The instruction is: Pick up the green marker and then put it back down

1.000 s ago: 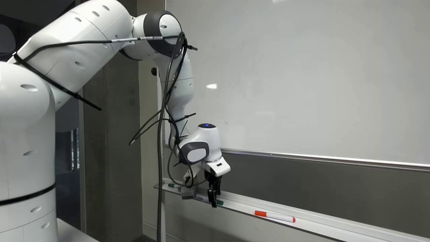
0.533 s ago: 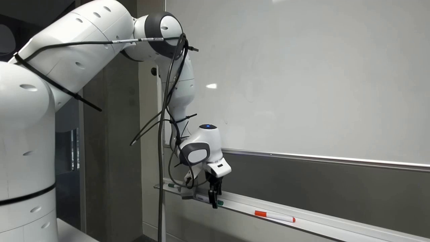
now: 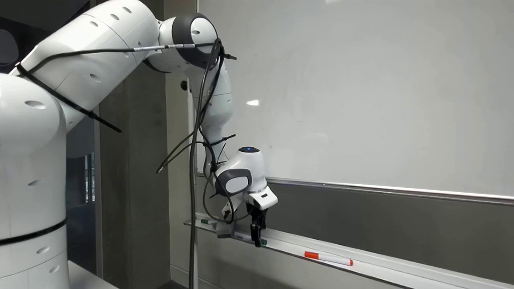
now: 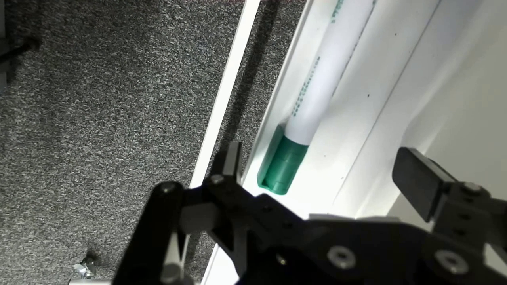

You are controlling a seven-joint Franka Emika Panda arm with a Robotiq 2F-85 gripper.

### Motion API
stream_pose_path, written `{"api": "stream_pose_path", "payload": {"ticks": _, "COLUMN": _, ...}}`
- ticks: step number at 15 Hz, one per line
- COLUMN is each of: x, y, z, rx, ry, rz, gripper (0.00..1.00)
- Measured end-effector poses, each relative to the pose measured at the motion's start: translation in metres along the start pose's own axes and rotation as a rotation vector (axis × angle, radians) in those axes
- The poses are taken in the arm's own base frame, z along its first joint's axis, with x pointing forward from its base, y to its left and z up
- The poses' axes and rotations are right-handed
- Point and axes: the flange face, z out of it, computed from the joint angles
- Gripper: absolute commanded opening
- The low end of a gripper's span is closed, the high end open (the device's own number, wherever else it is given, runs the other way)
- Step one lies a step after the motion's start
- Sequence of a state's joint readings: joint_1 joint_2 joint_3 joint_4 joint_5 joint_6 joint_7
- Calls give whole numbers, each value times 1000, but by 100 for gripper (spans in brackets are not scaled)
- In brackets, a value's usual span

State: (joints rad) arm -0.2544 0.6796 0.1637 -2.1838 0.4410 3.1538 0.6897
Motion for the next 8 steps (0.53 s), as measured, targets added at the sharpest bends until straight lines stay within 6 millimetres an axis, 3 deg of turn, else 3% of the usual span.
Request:
{"api": "stream_pose_path", "payload": {"ticks": 2, "x": -1, "y": -1, "z": 0, "rx": -1, "ry": 2, "rz": -5, "gripper": 96}}
{"api": "stream_pose_path", "payload": {"ticks": 8, "x": -2, "y": -1, "z": -3, "rx": 1, "ry": 4, "rz": -10, "gripper": 100}}
